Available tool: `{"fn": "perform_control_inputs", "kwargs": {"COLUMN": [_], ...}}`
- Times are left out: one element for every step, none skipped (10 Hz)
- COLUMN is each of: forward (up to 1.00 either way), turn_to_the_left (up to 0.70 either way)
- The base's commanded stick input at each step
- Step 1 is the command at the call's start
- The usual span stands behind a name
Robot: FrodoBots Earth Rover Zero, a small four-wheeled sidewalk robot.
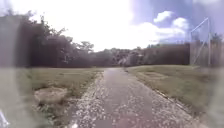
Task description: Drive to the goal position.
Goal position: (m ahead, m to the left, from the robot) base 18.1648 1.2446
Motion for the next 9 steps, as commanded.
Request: {"fn": "perform_control_inputs", "kwargs": {"forward": [1.0, 1.0, 1.0, 1.0, 1.0, 1.0, 1.0, 1.0, 1.0], "turn_to_the_left": [0.0, 0.0, 0.0, 0.0, 0.0, 0.0, 0.0, 0.0, 0.0]}}
